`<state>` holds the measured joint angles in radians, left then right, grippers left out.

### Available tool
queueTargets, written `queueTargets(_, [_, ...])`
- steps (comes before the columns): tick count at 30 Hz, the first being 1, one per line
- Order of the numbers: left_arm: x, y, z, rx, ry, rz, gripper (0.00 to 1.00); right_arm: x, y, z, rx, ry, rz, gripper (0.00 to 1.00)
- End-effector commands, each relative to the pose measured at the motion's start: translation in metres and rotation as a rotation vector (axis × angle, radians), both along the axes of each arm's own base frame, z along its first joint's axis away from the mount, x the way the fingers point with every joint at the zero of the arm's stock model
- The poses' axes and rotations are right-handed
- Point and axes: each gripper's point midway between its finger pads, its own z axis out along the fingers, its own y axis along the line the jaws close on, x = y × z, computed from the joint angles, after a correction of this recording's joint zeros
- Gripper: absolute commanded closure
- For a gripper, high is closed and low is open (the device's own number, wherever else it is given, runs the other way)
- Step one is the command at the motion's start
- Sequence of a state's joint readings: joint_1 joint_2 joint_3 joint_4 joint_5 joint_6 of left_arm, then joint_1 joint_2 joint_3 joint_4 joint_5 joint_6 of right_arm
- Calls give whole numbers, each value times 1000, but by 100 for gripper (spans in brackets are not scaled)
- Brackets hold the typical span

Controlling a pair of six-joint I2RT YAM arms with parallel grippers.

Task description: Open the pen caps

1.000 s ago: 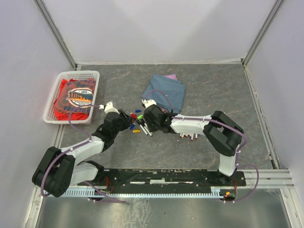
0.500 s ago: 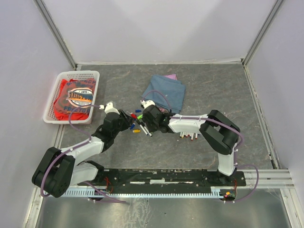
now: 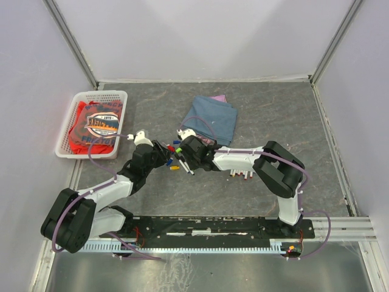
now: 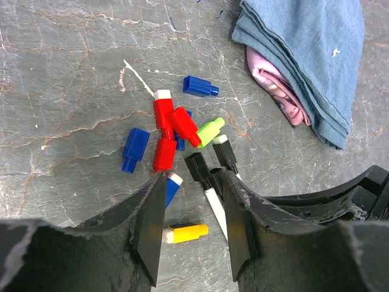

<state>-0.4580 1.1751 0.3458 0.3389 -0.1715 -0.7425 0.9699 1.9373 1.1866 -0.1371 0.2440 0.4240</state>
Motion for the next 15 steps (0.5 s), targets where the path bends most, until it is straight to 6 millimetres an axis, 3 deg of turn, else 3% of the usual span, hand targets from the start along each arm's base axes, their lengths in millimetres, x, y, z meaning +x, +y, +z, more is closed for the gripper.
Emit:
queueTargets(1, [12,-14,29,-64,-74,-27,50,-7,-11,-9,-51,21,-16,90])
queueTargets(7, [13,-29,36,-125,-69,-70,47,-8,-14,11,-6,-10,-28,99])
queueTargets(15, [15,-49,48,-221,-57,-129,43,-16,-15,54,146,-70,-14,99])
